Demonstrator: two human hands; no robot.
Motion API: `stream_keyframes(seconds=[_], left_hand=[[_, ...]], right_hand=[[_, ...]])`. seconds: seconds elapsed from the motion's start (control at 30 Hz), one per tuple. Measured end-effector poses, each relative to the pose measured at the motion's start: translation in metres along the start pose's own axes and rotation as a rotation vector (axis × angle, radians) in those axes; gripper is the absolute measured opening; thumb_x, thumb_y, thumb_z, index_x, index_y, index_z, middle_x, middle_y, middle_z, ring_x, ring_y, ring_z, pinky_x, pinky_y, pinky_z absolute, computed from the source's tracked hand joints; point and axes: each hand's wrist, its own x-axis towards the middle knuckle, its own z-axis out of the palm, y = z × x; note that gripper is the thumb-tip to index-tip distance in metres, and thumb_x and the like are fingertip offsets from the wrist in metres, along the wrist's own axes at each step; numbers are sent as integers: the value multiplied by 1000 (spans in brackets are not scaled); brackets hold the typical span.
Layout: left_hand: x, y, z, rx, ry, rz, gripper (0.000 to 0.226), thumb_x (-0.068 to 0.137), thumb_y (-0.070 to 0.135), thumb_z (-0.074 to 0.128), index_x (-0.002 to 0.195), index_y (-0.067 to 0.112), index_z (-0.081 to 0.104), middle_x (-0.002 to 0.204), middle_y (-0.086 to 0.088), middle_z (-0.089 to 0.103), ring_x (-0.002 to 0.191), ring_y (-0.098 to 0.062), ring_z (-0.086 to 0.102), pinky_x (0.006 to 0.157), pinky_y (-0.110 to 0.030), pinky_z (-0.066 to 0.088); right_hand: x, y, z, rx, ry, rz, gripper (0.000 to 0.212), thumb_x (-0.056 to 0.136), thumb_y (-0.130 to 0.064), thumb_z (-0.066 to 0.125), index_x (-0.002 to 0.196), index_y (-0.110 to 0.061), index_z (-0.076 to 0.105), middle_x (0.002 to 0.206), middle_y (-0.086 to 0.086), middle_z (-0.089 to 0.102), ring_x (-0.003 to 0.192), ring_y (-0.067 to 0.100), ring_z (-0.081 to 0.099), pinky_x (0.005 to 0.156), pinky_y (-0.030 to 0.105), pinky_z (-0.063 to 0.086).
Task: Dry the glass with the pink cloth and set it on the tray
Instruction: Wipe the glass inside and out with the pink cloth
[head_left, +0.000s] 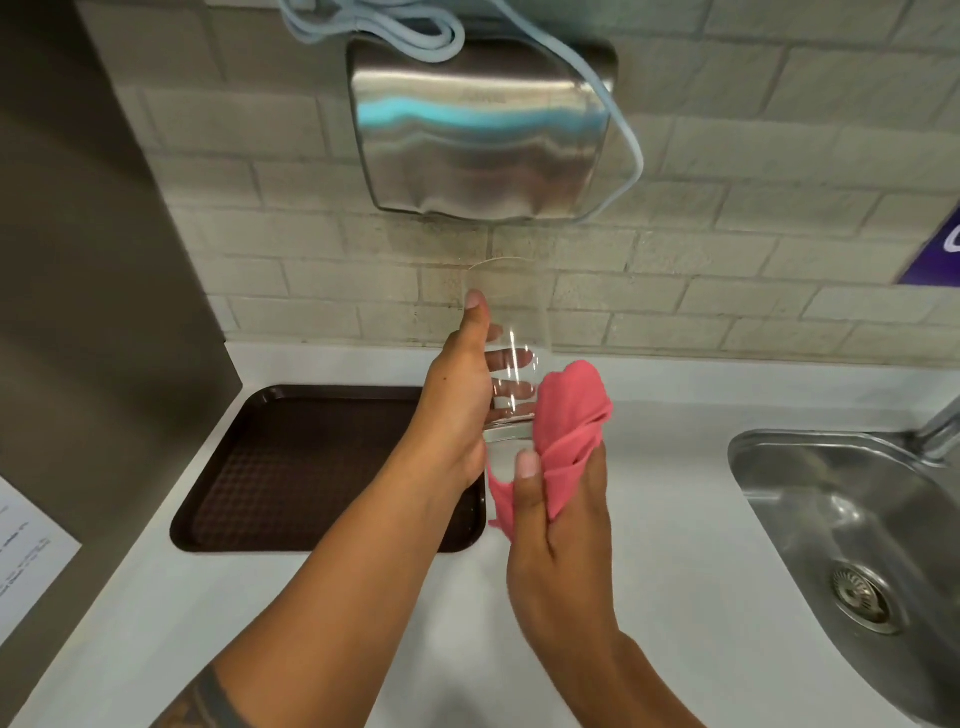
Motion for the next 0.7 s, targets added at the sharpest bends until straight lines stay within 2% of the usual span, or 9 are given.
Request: stream_keyframes(seconds=[0.1,0.17,0.27,0.33,0.43,0.5,0.53,0.6,0.7], left_hand=[[0,1,0,-6,-7,-19,59,97,76,47,110,23,70,95,-6,86,80,-22,79,76,-37,64],[-5,5,1,-7,-56,-60,63,96,75,51,115,19,73,99,-11,83,88,-26,79,92,-44,61],[-8,2,2,-79,-199,-110,62,105,61,48,92,16,88,82,-4,84,74,-15,82,74,-27,63],[-10,-3,3,-57,-213,-66,59,110,53,42,88,26,89,90,0,86,85,-10,82,75,-23,63],[-19,-3,4,34,-162,-3,51,105,65,43,117,32,80,114,3,85,109,-9,78,104,-34,56],[-19,0,2,54,-153,3,57,99,73,47,127,32,76,123,1,82,117,-14,76,111,-41,52],[-18,2,0,42,-150,10,59,98,73,48,126,30,77,123,-2,81,113,-18,77,106,-40,55],[-15,5,-3,38,-149,35,58,100,71,46,111,26,80,105,-5,80,85,-18,75,77,-33,59],[-10,3,-5,-42,-160,17,59,104,65,43,116,16,73,92,-3,73,66,-15,60,58,-26,50]], right_hand=[[-10,-2,3,-180,-79,-113,71,100,-71,34,161,-61,-3,177,-18,6,163,4,13,129,41,29],[0,-7,3,-392,-89,-214,72,104,-65,30,166,-46,-1,179,-8,-11,165,13,-1,132,47,18],[33,-28,2,-455,-65,-282,71,104,-57,33,159,-55,-12,180,7,0,165,28,10,129,50,21],[59,-41,1,-439,-61,-273,70,105,-53,38,152,-61,-14,179,11,8,163,31,19,128,51,26],[92,-44,-3,-344,-85,-132,60,108,-51,43,156,-41,8,171,8,32,152,22,42,121,41,42],[100,-39,-11,-191,-102,5,43,107,-59,41,145,-41,45,135,-11,68,122,-2,66,97,22,54],[99,-37,-14,-128,-118,65,30,105,-64,39,128,-52,55,111,-21,74,105,-8,70,83,16,56],[85,-32,-16,-13,-138,144,22,101,-70,38,105,-66,59,94,-26,76,90,1,77,65,29,63],[59,-19,-14,122,-119,140,40,98,-68,44,132,-52,59,114,-8,77,103,21,78,78,52,66]])
